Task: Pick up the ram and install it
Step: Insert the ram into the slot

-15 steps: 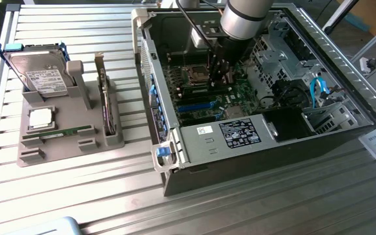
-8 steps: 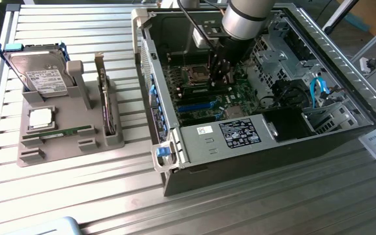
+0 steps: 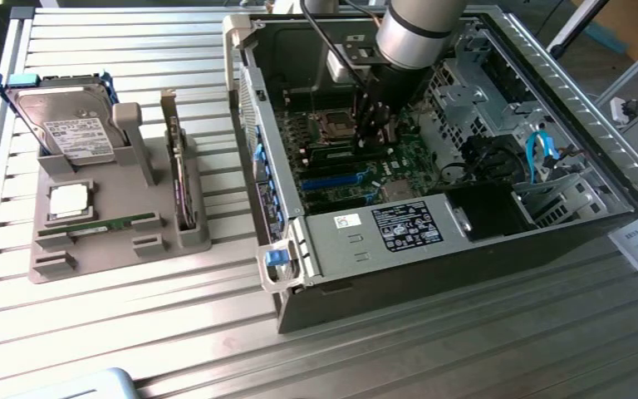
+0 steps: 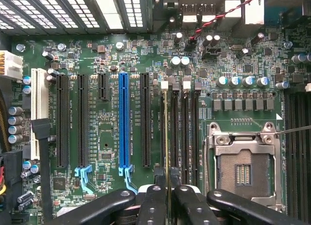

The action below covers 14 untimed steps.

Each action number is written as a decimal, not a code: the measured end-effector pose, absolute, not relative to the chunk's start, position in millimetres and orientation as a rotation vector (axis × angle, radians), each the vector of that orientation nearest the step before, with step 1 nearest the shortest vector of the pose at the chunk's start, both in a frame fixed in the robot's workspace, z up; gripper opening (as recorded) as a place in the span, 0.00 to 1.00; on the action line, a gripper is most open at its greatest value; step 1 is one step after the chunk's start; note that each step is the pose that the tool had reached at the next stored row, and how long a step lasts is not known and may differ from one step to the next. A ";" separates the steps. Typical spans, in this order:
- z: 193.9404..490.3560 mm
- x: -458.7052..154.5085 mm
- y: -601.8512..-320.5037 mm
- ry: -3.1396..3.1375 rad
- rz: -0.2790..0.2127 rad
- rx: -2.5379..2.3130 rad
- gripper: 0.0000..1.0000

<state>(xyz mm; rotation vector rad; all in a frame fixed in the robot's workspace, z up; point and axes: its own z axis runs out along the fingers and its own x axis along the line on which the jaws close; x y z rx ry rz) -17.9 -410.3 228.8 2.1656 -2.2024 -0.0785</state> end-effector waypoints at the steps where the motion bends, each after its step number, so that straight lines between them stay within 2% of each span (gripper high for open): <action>1: 228.6 -17.9 -410.3 -2.203 -0.079 2.166 0.13; 6: 227.0 -17.9 -410.2 -2.203 -0.079 2.166 0.13; 7: 227.0 -17.9 -410.2 -2.203 -0.079 2.166 0.15; 9: 227.0 -17.9 -410.2 -2.203 -0.079 2.166 0.27; 14: 228.0 -17.9 -410.3 -2.202 -0.077 2.165 0.27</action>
